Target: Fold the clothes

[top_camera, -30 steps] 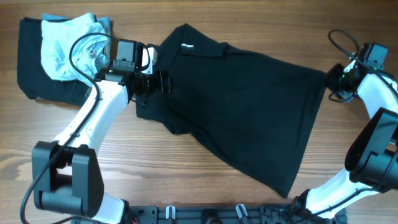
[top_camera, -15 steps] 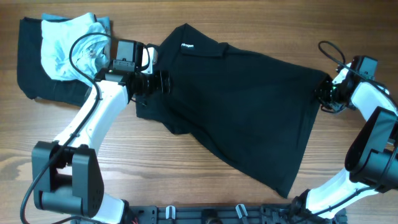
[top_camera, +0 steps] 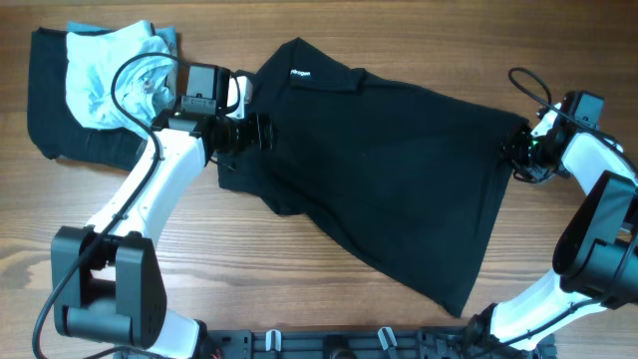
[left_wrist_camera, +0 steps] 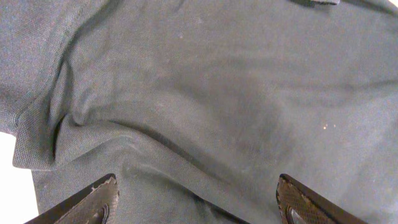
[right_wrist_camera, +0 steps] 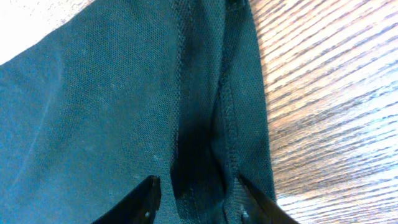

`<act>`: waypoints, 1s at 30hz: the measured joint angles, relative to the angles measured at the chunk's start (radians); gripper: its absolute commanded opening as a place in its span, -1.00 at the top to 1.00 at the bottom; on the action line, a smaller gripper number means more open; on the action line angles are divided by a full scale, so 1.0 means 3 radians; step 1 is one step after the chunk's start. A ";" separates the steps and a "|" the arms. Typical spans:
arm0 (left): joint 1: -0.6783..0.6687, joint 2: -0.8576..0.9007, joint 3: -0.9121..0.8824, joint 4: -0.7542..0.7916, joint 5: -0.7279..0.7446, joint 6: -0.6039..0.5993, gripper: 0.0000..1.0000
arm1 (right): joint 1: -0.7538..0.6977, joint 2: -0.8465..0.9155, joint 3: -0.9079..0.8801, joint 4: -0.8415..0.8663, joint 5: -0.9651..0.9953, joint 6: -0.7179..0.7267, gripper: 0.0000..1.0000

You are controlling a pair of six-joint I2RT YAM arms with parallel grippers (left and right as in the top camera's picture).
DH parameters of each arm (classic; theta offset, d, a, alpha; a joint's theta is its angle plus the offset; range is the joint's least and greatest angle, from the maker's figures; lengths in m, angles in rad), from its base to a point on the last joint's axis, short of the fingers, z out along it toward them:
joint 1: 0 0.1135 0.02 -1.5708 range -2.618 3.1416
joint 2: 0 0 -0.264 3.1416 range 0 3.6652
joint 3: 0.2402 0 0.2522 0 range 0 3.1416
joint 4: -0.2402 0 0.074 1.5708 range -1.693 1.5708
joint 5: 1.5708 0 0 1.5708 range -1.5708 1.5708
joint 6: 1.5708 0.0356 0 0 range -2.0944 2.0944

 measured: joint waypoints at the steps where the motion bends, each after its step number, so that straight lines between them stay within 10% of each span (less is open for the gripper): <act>1: 0.0000 0.0000 0.0000 -0.0004 0.0000 0.0000 -0.61 | 0.0000 0.0000 0.0000 0.0000 0.0005 0.0001 0.31; 9: 0.0000 0.0000 0.0000 -0.0008 0.0000 0.0000 -0.61 | 0.0000 0.0001 0.0000 0.0034 0.0015 0.0019 0.92; 27: 0.0000 0.0000 0.0000 -0.0008 0.0001 0.0000 -0.63 | 0.0001 -0.0240 0.0000 -0.0121 0.0083 0.0032 0.91; 30: 0.0000 0.0000 0.0000 -0.0008 0.0001 0.0000 -0.63 | 0.0000 -0.0378 0.0000 -0.0192 0.0219 0.0014 -0.14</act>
